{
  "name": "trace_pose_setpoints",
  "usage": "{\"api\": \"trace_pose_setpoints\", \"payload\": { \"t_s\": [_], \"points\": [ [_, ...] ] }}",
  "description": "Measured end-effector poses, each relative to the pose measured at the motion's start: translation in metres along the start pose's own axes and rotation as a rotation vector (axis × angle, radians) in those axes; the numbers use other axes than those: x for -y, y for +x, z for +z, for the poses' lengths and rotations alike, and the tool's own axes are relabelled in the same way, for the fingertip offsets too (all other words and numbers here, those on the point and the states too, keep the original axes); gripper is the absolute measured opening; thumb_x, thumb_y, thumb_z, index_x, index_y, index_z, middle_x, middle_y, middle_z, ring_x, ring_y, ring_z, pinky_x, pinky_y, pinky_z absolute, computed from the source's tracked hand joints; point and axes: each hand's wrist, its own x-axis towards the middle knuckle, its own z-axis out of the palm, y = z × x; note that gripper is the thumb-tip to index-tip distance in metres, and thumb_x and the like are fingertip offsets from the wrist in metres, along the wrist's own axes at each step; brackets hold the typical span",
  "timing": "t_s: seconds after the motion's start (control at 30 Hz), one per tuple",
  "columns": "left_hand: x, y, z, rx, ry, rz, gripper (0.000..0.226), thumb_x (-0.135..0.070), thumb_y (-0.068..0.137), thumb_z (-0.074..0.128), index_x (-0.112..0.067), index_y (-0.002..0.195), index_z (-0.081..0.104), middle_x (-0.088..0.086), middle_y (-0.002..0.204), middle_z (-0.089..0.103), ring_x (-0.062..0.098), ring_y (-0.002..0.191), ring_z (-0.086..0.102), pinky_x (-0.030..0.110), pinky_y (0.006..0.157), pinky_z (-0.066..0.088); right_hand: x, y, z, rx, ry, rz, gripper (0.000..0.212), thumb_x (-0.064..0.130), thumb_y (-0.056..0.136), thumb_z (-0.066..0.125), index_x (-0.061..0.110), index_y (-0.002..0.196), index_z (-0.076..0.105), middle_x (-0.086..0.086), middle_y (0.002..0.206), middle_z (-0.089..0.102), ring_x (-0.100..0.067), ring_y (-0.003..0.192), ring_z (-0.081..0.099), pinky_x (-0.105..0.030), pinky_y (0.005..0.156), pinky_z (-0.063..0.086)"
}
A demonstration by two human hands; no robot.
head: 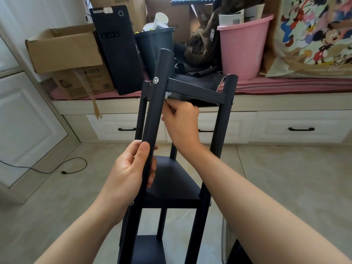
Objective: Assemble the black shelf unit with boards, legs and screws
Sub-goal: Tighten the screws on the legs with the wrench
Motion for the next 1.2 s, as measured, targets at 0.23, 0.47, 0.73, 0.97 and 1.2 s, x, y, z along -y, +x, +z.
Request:
{"api": "trace_pose_setpoints", "payload": {
  "t_s": [0.23,0.47,0.73,0.97,1.2],
  "points": [
    [-0.002,0.0,0.003,0.012,-0.022,-0.005,0.043,-0.061,0.087,0.044,-0.021,0.092,0.06,0.0,0.068,0.055,0.016,0.054,0.049,0.025,0.049,0.045,0.0,0.002,-0.001,-0.018,-0.019,-0.001,0.026,0.008,0.097,0.057,-0.001,0.075,0.068,0.012,0.056,0.058,0.001,0.059,0.061,-0.022,0.065,0.053],
    [-0.005,-0.001,0.005,0.015,-0.027,-0.004,0.033,-0.057,0.089,0.043,-0.032,0.088,0.065,-0.001,0.067,0.056,0.016,0.055,0.049,0.026,0.049,0.045,0.002,-0.008,-0.02,0.136,-0.134,0.059,0.027,0.015,0.099,0.053,0.0,0.078,0.062,-0.009,0.058,0.055,-0.024,0.054,0.05,-0.04,0.057,0.045],
    [-0.006,-0.002,0.005,-0.012,-0.018,-0.001,0.043,-0.056,0.09,0.042,-0.018,0.1,0.062,-0.002,0.066,0.055,0.016,0.054,0.048,0.025,0.049,0.044,0.013,-0.009,-0.044,0.145,-0.132,0.045,0.028,0.013,0.099,0.052,-0.003,0.078,0.063,-0.014,0.061,0.058,-0.023,0.051,0.046,-0.032,0.052,0.04],
    [-0.007,-0.002,0.007,-0.006,-0.01,-0.009,0.044,-0.055,0.091,0.042,-0.016,0.101,0.061,0.0,0.067,0.055,0.017,0.055,0.048,0.026,0.049,0.044,0.014,-0.007,-0.043,0.13,-0.156,-0.009,0.025,0.009,0.098,0.054,-0.003,0.083,0.07,-0.011,0.061,0.061,-0.023,0.056,0.054,-0.025,0.054,0.042],
    [-0.007,-0.001,0.005,-0.003,-0.012,-0.006,0.047,-0.056,0.09,0.043,-0.015,0.101,0.06,-0.001,0.066,0.055,0.016,0.054,0.049,0.025,0.048,0.044,0.013,-0.004,-0.033,0.094,-0.161,-0.031,0.021,0.009,0.098,0.056,0.001,0.091,0.074,0.007,0.061,0.058,-0.005,0.054,0.053,-0.009,0.057,0.04]
  ]
}}
